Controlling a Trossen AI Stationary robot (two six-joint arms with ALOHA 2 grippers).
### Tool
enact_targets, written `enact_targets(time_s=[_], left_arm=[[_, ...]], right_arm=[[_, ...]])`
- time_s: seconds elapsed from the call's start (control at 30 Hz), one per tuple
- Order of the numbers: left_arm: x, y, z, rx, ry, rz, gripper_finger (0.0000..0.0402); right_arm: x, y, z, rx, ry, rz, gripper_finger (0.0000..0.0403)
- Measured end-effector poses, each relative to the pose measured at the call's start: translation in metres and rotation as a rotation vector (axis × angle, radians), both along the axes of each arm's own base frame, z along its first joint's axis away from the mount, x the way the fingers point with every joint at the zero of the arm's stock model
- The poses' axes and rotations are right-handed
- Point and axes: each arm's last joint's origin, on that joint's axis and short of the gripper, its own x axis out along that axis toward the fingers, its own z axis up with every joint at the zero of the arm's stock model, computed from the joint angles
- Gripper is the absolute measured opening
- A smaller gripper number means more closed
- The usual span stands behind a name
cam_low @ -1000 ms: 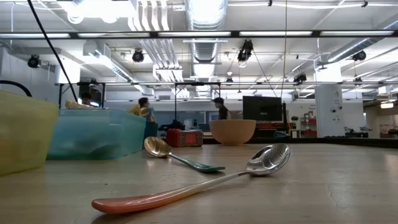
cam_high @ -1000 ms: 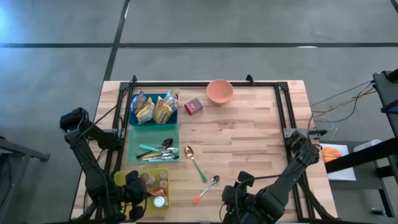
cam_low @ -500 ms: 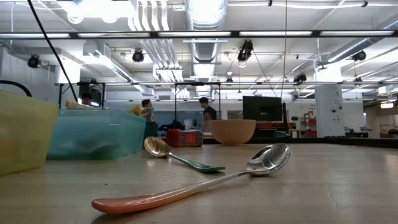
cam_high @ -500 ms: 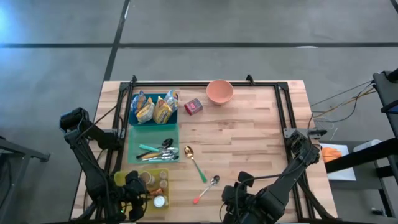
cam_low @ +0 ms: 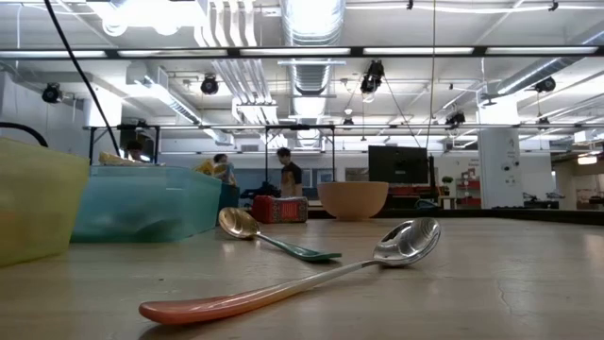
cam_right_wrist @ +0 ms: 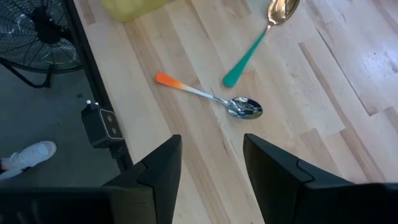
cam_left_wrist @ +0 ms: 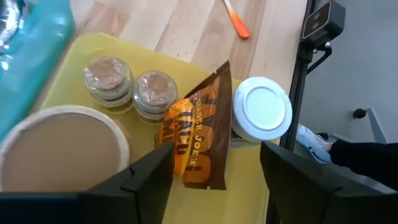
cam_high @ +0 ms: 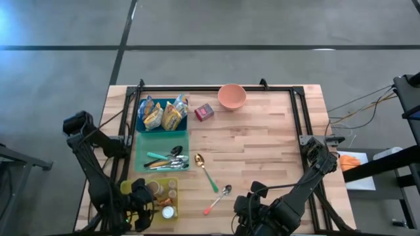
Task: Pick & Place Food Item
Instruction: Put the green spoon into the light blue bin
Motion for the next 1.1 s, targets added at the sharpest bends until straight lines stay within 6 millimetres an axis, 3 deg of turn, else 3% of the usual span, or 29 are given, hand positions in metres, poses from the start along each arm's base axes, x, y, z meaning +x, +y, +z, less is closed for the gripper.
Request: enact_targets(time_s=[0.27, 0.5, 0.6, 0.83, 1.1], left_arm=[[0.007, 0.015, 0.024, -0.026, -0.041, -0.008, 0.0258], [0.052, 0.037, 0.058, -0.122, -0.11, 0.148, 0.0258], [0.076, 0.056, 0.072, -0.168, -0.152, 0.271, 0.0258], [0.117, 0.109, 0.083, -0.259, -0.146, 0.487, 0.0258], [0.151, 0.14, 0.069, -0.383, -0.104, 0.601, 0.0258]], right_arm=[[0.0, 0.0, 0.0, 0.001, 0.001, 0.003, 0.017], [-0.012, -0.019, 0.006, 0.008, 0.049, -0.237, 0.017], [-0.016, -0.027, 0.015, 0.009, 0.029, -0.211, 0.017], [-0.045, -0.066, 0.031, -0.008, -0.014, -0.303, 0.017], [-0.082, -0.12, 0.03, 0.01, -0.016, -0.241, 0.017]])
